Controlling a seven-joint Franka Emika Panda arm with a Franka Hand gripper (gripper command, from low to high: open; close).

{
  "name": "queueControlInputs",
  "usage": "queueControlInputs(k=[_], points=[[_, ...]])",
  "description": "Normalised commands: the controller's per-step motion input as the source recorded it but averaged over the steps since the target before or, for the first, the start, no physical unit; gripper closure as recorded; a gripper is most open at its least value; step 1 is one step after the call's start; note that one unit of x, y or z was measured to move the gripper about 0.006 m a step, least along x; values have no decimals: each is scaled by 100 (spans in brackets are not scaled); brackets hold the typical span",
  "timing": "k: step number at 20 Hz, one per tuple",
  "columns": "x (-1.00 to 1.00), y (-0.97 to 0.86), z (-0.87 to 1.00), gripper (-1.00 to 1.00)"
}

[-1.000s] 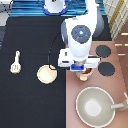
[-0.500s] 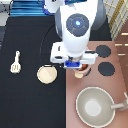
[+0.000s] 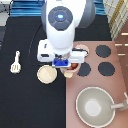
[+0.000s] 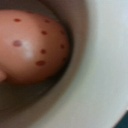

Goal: Take the lid off the pot, put the pot on the plate, and use the tool to push the pot to the front of the table.

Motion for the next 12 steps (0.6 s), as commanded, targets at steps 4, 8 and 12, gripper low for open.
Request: queueControlInputs(k=[4, 8, 12], points=[[-5, -70, 1, 100], [-5, -62, -10, 100], [-11, -67, -18, 100]])
